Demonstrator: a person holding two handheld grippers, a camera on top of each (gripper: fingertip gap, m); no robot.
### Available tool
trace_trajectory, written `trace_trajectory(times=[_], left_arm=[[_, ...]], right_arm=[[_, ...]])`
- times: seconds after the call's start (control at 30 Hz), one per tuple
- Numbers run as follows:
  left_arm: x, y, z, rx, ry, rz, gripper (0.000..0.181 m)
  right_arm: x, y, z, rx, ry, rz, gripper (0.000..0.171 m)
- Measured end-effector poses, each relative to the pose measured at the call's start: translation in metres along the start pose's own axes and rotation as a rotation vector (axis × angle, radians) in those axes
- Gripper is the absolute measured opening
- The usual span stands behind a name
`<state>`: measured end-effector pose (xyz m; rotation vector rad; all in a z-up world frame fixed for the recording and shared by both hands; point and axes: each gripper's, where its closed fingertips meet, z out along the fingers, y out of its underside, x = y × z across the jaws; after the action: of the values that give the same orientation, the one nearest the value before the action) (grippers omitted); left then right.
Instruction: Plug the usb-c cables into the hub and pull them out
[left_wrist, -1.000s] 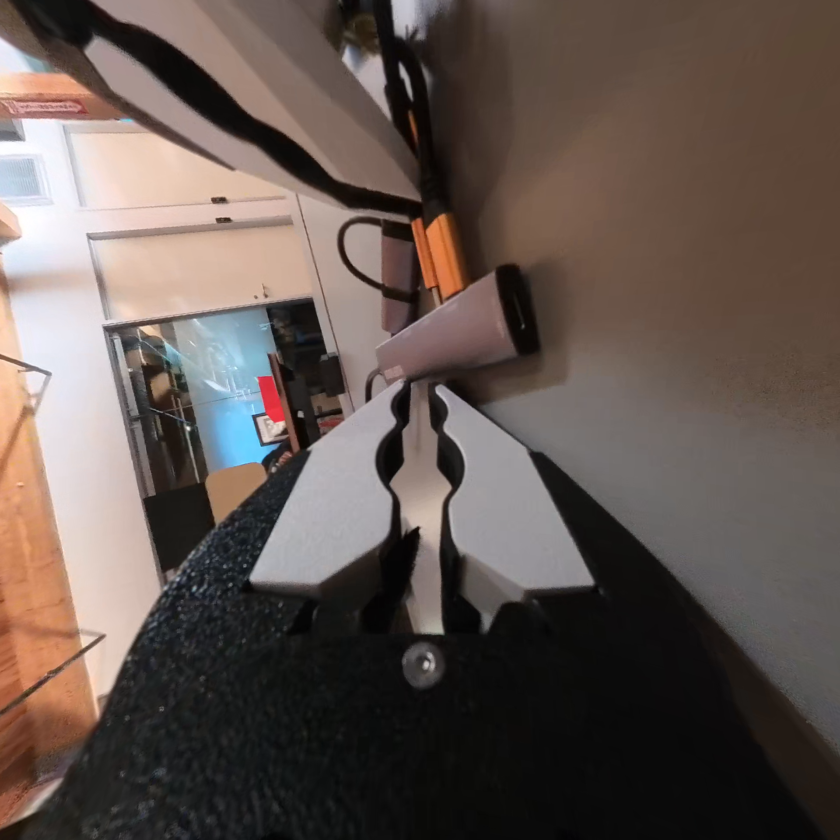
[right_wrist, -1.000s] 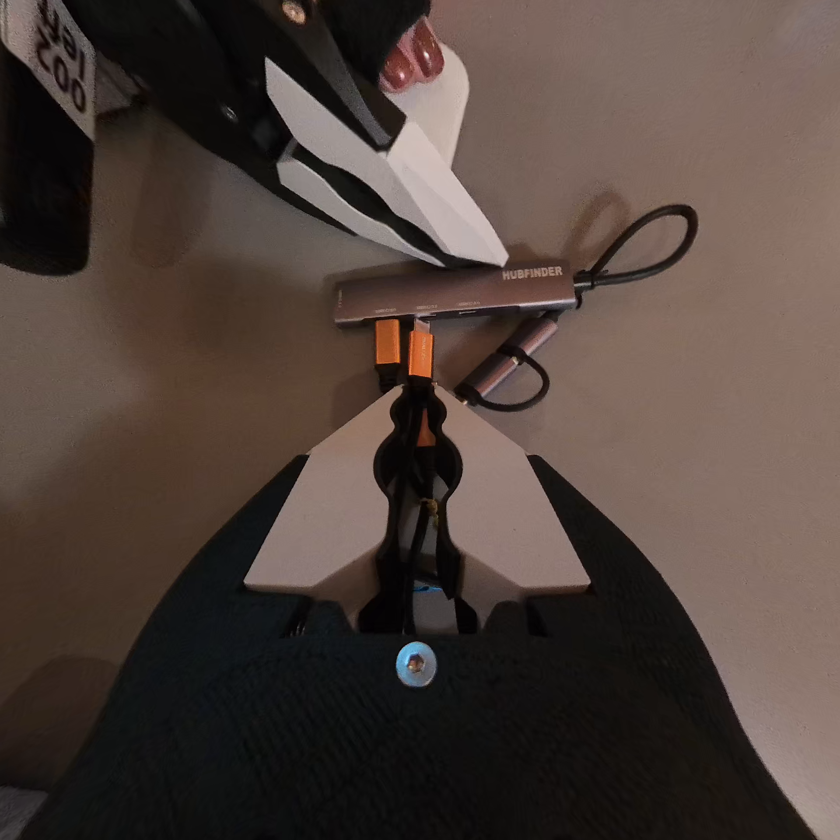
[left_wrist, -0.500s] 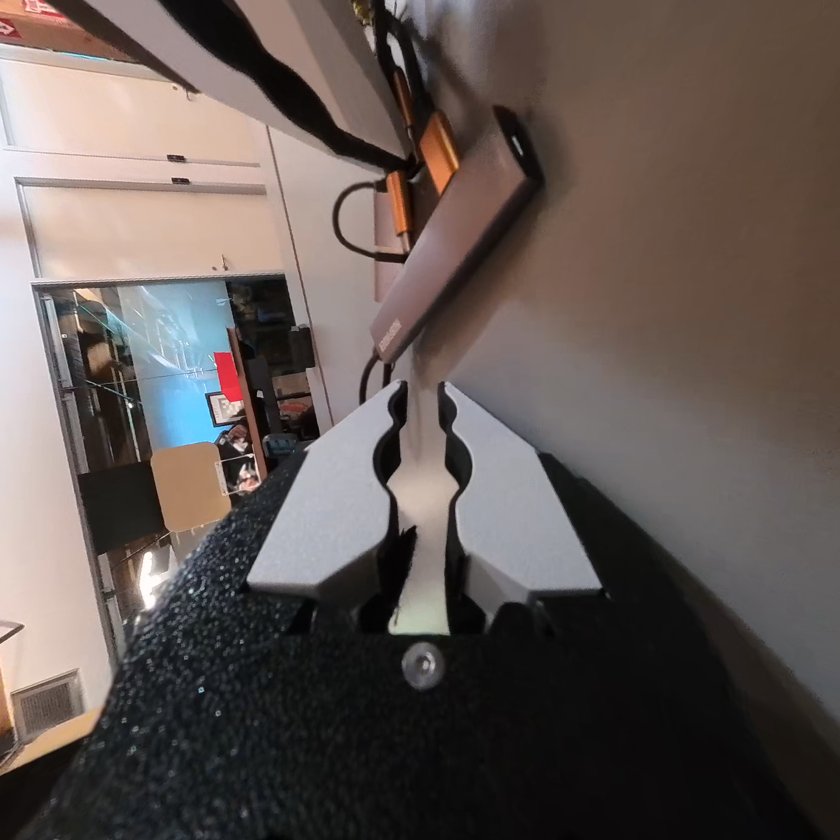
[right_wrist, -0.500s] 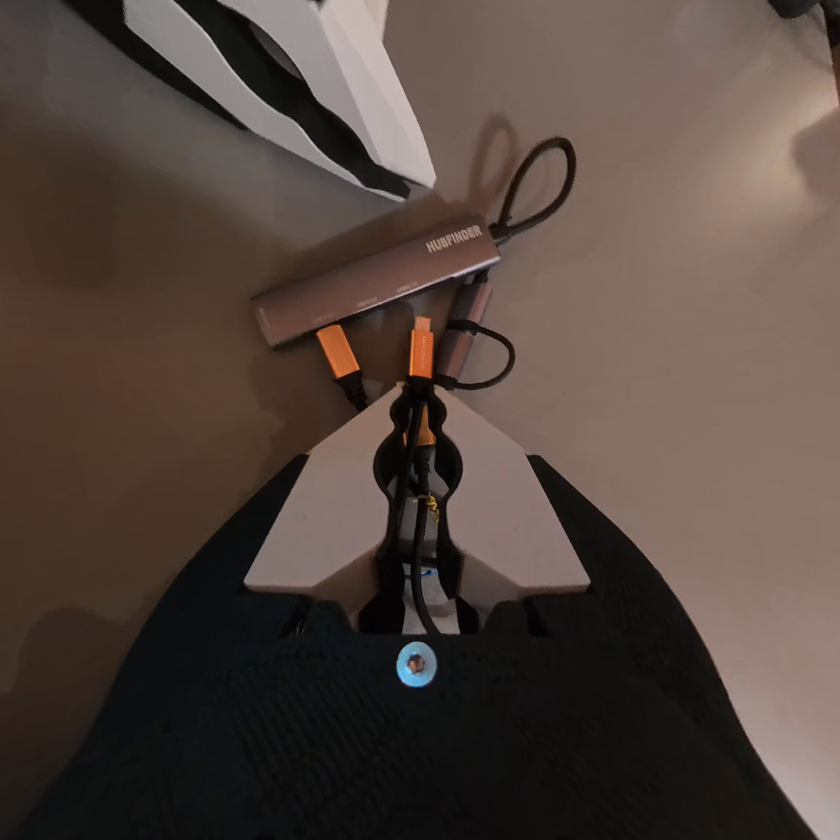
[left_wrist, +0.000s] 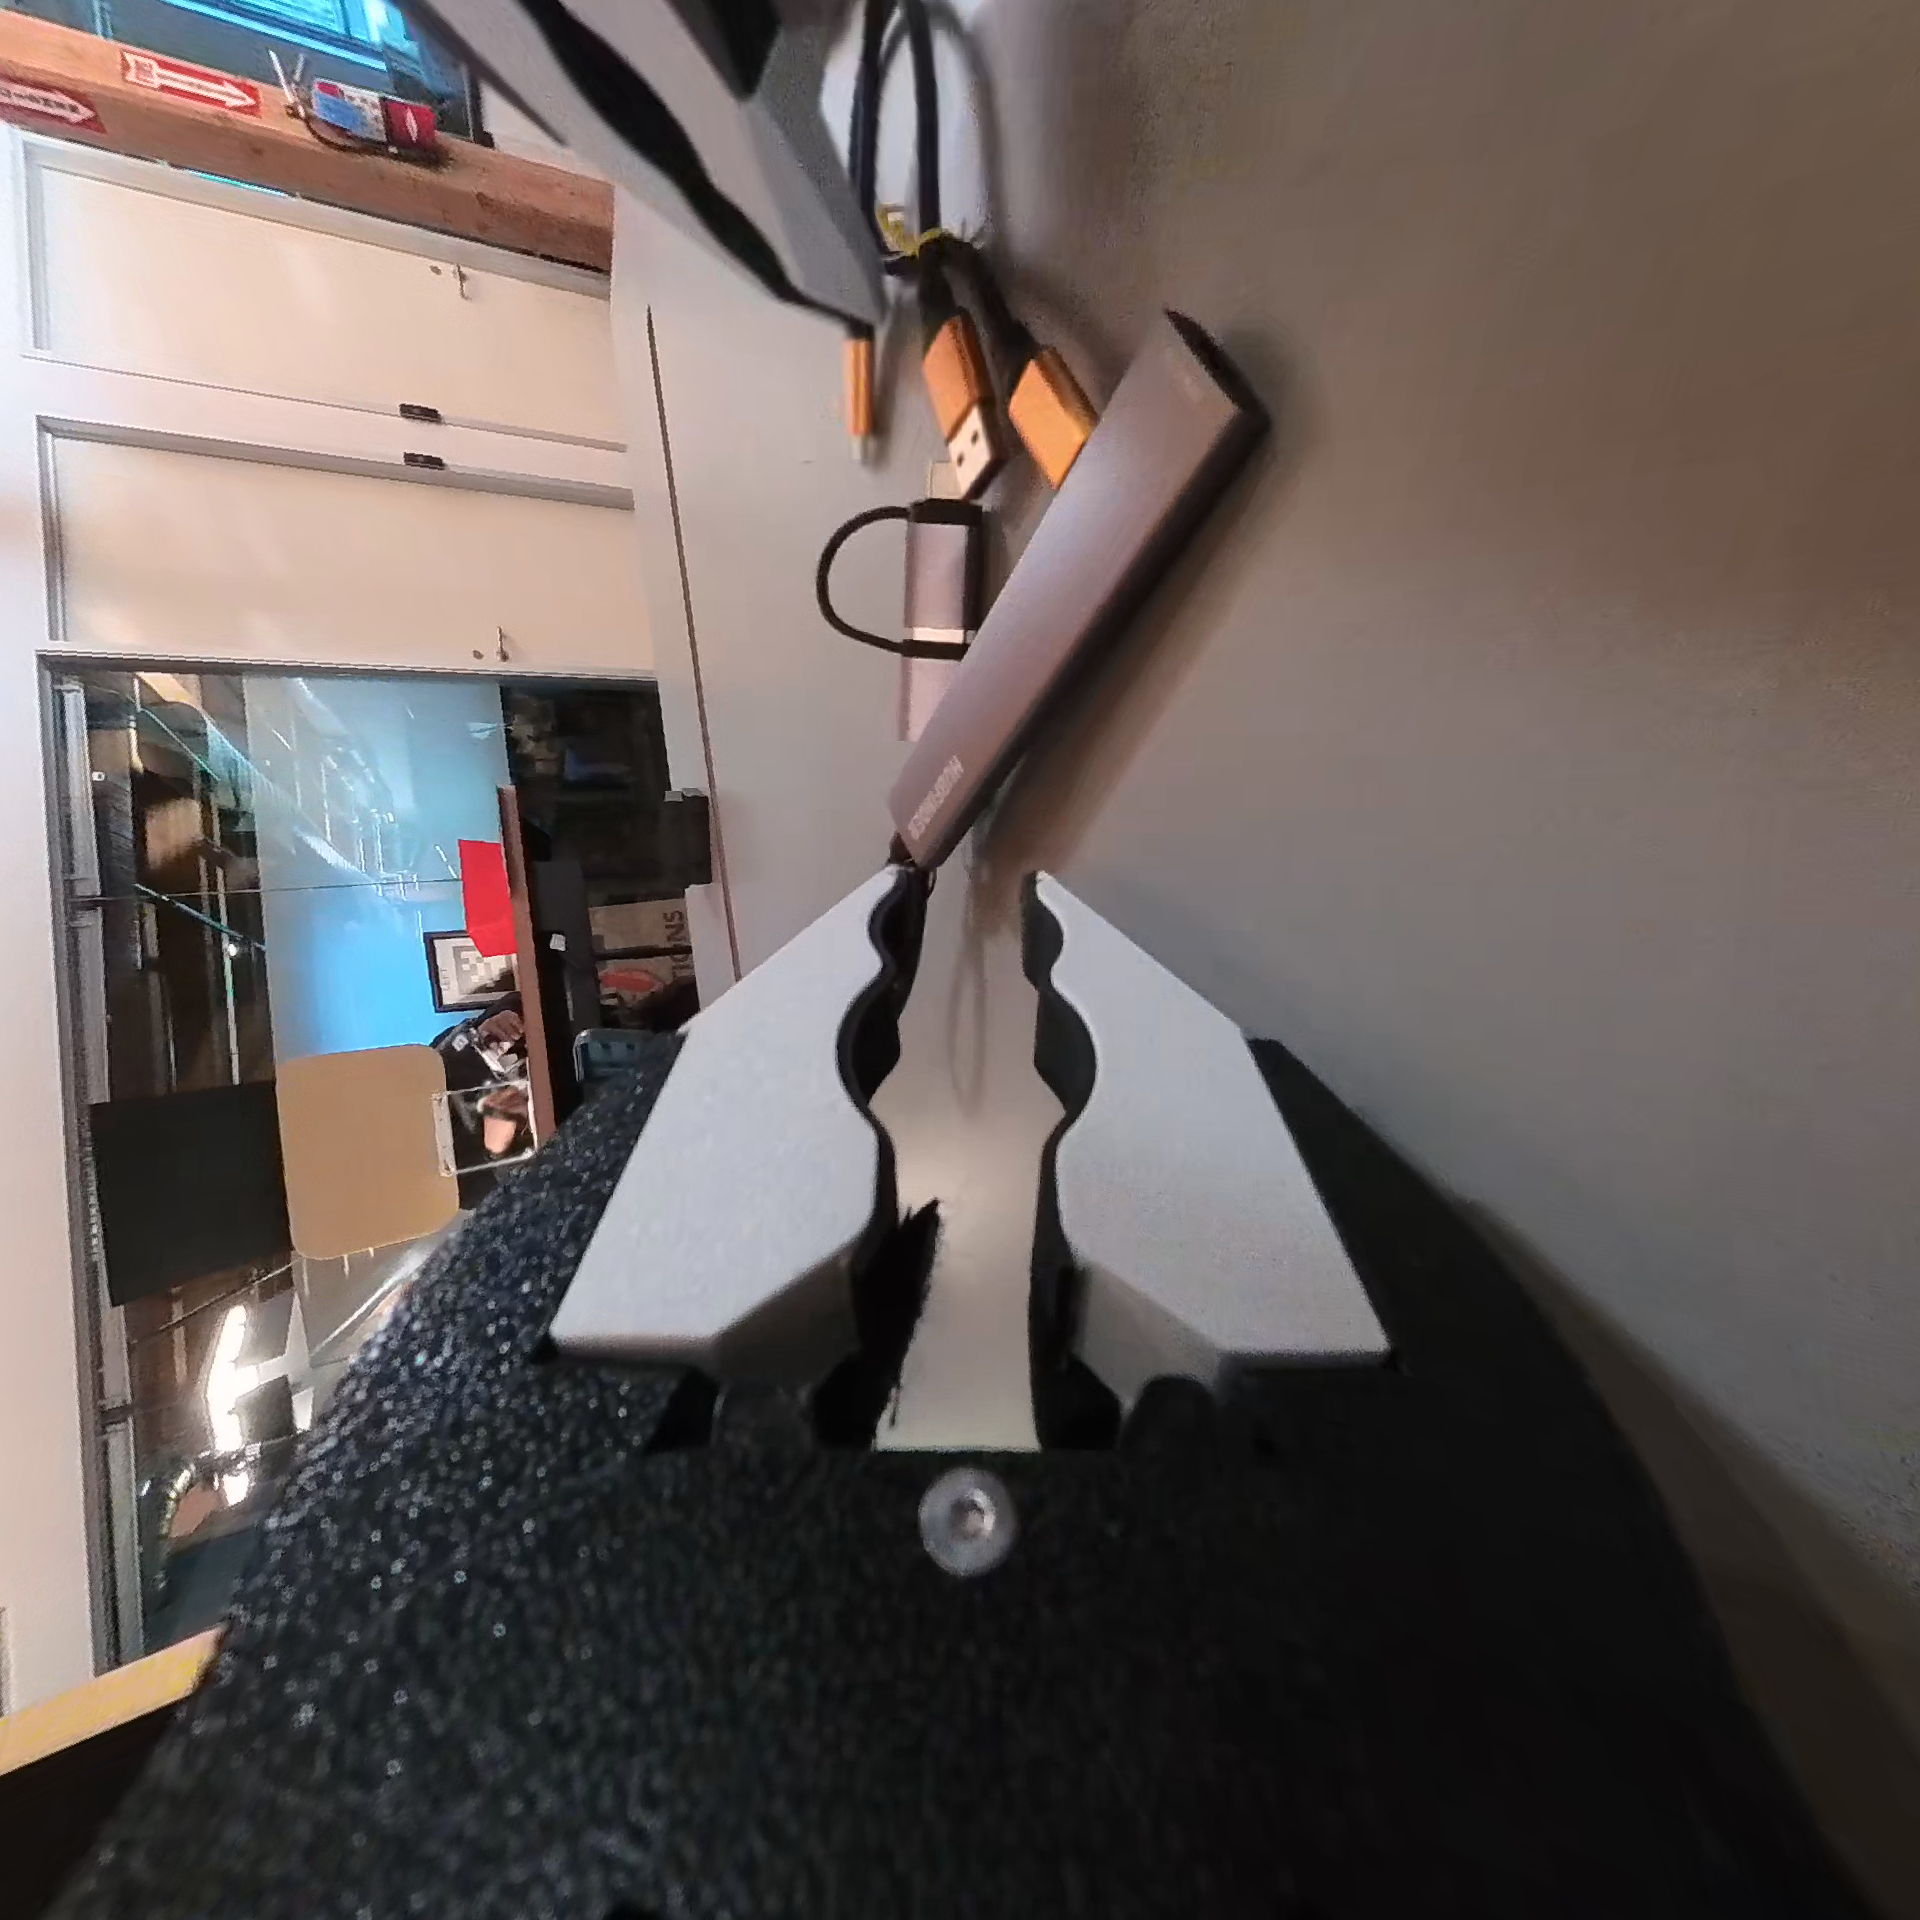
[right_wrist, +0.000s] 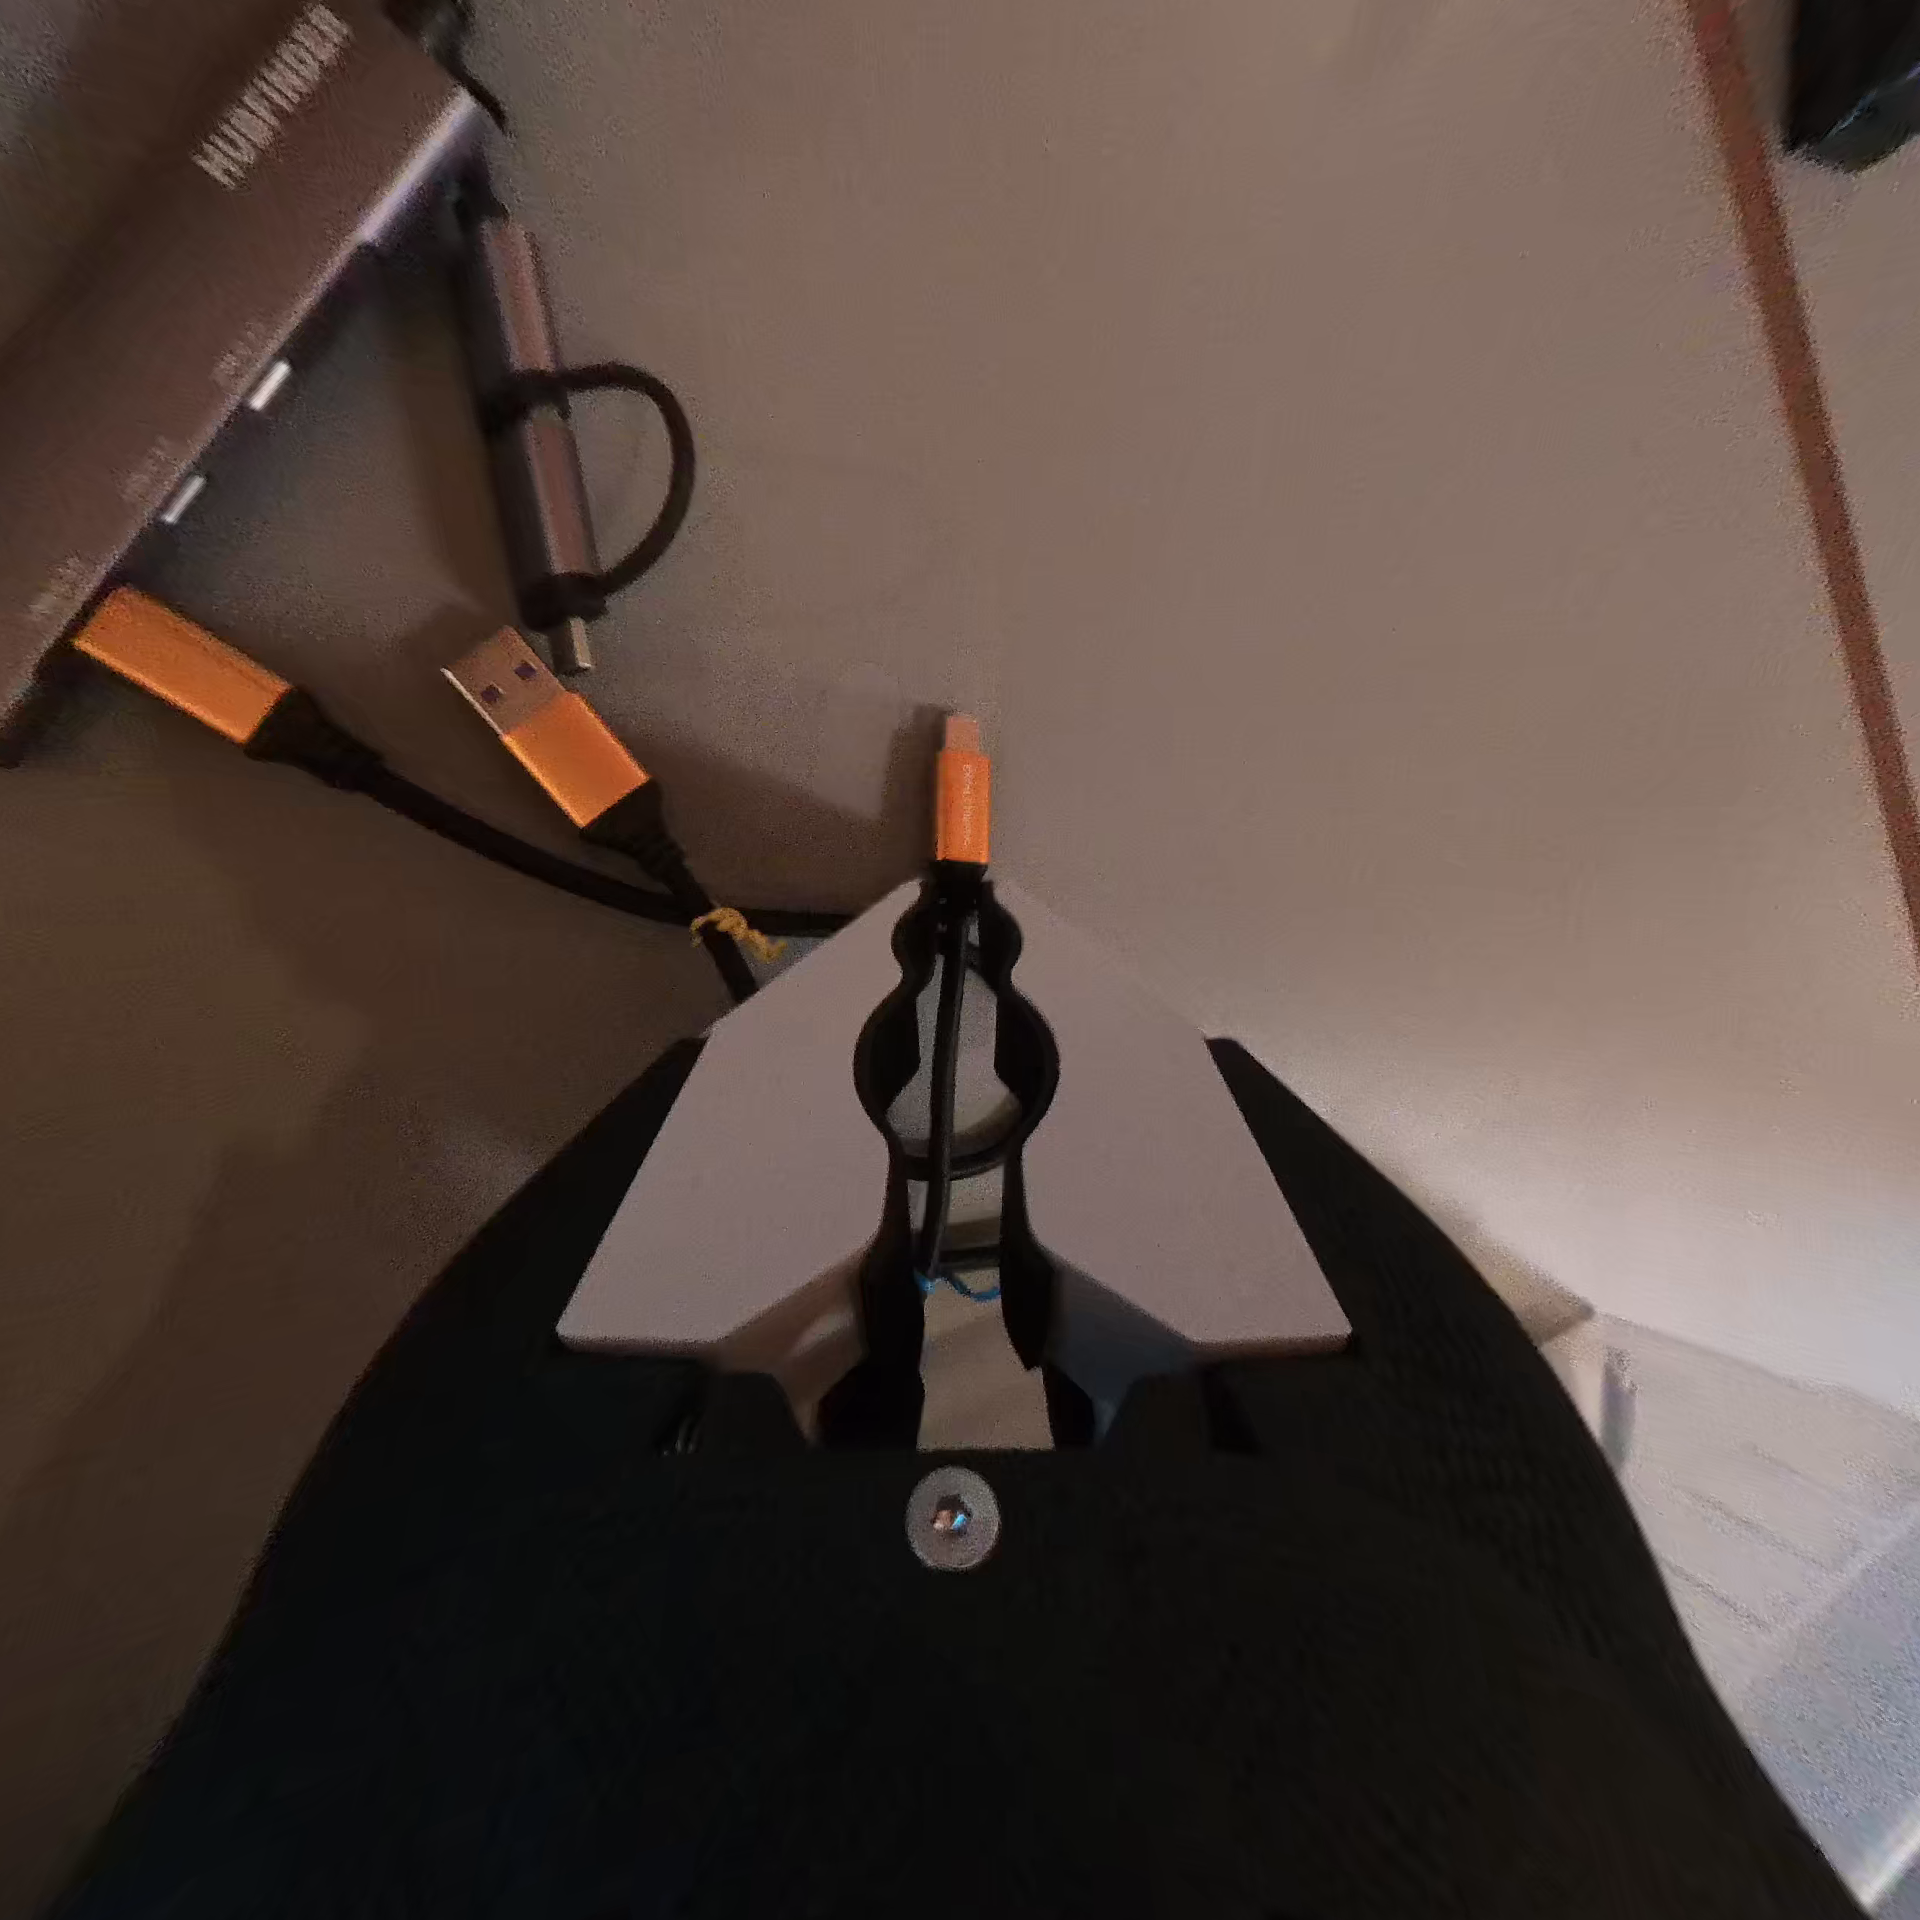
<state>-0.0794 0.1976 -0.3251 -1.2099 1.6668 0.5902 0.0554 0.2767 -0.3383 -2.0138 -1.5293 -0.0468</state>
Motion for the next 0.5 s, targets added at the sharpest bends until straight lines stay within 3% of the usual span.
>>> trace_trajectory(times=[0.03,0.13,0.23,0.3,0.37,0.5], left_arm=[[-0.001,0.000,0.001,0.000,-0.001,-0.003,0.018],[-0.003,-0.002,0.000,0.004,-0.004,-0.006,0.018],[-0.003,-0.007,-0.001,0.023,0.004,-0.016,0.019],[0.000,-0.011,0.000,0.035,0.020,-0.017,0.019],[0.001,-0.012,0.003,0.029,0.030,0.004,0.020],[0.003,-0.017,0.008,0.038,0.041,0.033,0.018]], right_arm=[[0.003,-0.005,-0.001,0.029,0.016,0.026,0.006],[0.003,-0.036,-0.023,0.212,-0.003,0.060,0.030],[-0.054,-0.069,-0.051,0.408,-0.342,0.007,0.031],[-0.087,-0.068,-0.049,0.360,-0.510,-0.021,0.031],[-0.097,-0.056,-0.030,0.245,-0.495,-0.074,0.037],[-0.110,-0.057,-0.031,0.267,-0.545,-0.121,0.038]])
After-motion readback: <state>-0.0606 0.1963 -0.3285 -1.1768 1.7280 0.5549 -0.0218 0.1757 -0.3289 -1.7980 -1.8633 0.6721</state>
